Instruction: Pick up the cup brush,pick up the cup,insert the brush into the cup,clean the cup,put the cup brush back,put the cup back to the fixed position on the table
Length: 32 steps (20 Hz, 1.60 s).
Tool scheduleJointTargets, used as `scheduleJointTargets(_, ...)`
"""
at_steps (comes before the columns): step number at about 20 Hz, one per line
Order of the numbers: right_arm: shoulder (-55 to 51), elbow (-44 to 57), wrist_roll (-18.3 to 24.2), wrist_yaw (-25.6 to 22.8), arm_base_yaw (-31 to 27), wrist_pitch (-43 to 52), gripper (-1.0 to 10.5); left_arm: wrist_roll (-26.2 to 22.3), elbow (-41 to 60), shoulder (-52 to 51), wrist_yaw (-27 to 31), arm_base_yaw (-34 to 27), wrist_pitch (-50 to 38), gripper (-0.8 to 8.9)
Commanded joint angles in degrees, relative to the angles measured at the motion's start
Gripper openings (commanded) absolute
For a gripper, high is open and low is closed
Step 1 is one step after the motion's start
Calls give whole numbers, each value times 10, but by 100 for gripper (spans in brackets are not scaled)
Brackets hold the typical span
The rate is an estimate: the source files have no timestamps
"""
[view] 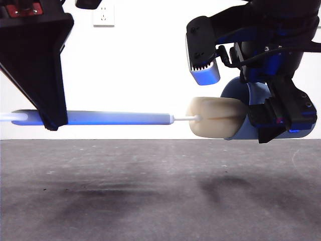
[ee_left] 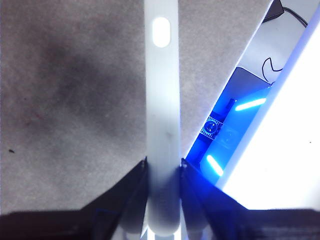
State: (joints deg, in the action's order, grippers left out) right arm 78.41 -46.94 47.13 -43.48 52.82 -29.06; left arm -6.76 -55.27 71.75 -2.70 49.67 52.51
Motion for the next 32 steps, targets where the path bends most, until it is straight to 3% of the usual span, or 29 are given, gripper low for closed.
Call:
scheduleJointTargets(1,2,-2,-7,8,3,3,-15,5,5,-2,0,1,-6,-9)
scheduleJointTargets(9,2,-2,21,31,78,56,-15,8,5,5,-36,17,-68,-9)
scheduleJointTargets(15,2,-2,4,18,90,44,-15,22,5,6,-34,24,-64,-8)
scheduleJointTargets(17,2,-2,-15,-5,74,28,-15,23,5,6,-28,24,-57,-8)
scheduleJointTargets(23,-24,-2,-108,-5,-7,-16,-16,28,5,3,26,23,-21,-9)
scheduleJointTargets(29,-98,-2,-122,-3,-88,-14,-15,58,5,-12,41,-2,-21,-8)
scheduleJointTargets(32,-143,-2,-158,0,-124,-10,-15,90,5,-20,42,-24,-39,-8)
